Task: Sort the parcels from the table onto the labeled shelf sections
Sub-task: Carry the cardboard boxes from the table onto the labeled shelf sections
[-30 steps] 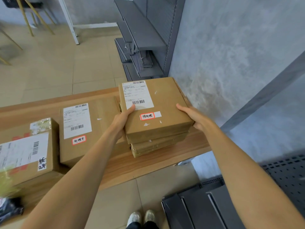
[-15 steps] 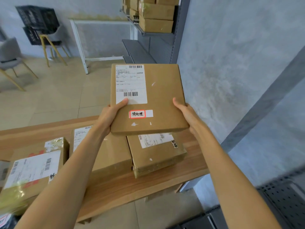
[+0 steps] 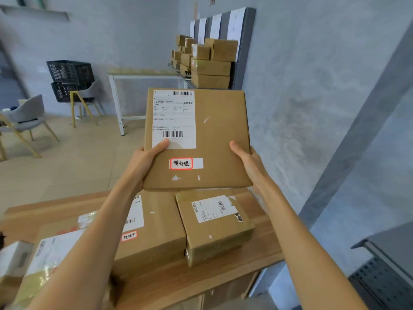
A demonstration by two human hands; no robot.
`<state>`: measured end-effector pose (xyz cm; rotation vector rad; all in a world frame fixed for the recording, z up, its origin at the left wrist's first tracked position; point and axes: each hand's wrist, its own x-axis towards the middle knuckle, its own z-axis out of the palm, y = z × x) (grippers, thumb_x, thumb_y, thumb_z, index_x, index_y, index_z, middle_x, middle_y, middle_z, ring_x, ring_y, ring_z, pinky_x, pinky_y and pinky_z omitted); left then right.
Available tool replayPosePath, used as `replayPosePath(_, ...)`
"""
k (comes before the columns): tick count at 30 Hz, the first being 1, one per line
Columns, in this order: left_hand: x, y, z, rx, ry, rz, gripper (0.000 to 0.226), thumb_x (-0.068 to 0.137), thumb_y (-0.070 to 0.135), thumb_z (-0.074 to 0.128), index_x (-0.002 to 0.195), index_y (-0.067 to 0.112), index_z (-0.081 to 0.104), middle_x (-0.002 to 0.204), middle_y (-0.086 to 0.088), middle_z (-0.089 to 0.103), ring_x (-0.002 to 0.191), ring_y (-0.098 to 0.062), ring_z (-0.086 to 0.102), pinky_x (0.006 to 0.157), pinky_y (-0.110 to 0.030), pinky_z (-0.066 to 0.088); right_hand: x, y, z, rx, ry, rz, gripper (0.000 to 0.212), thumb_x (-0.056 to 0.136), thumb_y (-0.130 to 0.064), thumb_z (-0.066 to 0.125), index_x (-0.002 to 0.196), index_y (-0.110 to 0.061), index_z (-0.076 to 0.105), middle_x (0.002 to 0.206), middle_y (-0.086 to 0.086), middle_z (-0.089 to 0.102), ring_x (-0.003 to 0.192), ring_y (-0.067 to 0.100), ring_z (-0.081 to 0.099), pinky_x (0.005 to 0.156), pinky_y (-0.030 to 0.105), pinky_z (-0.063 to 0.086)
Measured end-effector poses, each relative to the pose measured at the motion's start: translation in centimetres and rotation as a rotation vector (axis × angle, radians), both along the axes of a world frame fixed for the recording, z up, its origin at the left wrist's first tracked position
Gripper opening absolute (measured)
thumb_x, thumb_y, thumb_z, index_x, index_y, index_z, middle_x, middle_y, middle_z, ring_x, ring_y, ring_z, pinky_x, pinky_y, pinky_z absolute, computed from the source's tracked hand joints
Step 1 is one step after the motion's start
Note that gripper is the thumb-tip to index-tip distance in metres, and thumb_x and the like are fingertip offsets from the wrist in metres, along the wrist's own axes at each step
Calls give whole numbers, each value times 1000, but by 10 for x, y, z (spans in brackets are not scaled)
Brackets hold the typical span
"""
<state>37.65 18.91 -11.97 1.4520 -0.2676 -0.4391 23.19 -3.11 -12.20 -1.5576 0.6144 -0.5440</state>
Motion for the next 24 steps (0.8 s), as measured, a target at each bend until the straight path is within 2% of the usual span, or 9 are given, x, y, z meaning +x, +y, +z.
replayPosePath(4, -9, 20, 13, -25, -27, -52, 48, 78, 44, 75, 114, 14, 65, 87, -3, 76, 68, -18, 73, 63, -32, 58, -22, 30, 15, -59, -27, -67, 64, 79, -57, 69, 131, -22, 55, 118, -6, 66, 107, 14, 64, 99, 36, 49)
replayPosePath(9, -30, 57, 25, -64, -49, -183, 44, 81, 42, 73, 115, 16, 64, 86, -1, 77, 69, -18, 73, 57, -31, 58, -61, 85, 26, -89, -36, -189, 71, 65, -66, 71, 122, -25, 60, 112, -7, 69, 101, 14, 67, 94, 37, 53)
replayPosePath(14, -59, 95, 38, -70, -81, -278, 41, 83, 41, 71, 115, 17, 64, 80, 2, 76, 63, -13, 72, 50, -25, 56, -112, 145, 42, -72, -56, -305, 54, 76, -54, 72, 119, -23, 60, 107, -5, 71, 93, 13, 69, 76, 27, 55)
replayPosePath(17, -79, 107, 49, -53, -101, -334, 45, 82, 44, 70, 117, 17, 62, 85, 1, 75, 63, -12, 72, 53, -26, 56, -145, 174, 57, -77, -49, -393, 53, 76, -52, 74, 116, -21, 60, 106, -4, 71, 94, 14, 69, 87, 35, 55)
replayPosePath(21, -114, 111, 68, -60, -135, -443, 45, 82, 45, 70, 117, 18, 63, 88, 0, 75, 65, -13, 72, 55, -26, 56, -196, 204, 74, -77, -86, -493, 41, 80, -47, 72, 111, -23, 59, 106, -2, 70, 95, 15, 68, 86, 34, 55)
replayPosePath(24, -146, 112, 77, -80, -134, -516, 37, 83, 45, 69, 110, 20, 63, 80, 3, 75, 59, -10, 71, 49, -22, 54, -234, 225, 83, -95, -91, -570, 51, 78, -49, 72, 119, -22, 57, 109, -2, 69, 97, 17, 67, 88, 37, 54)
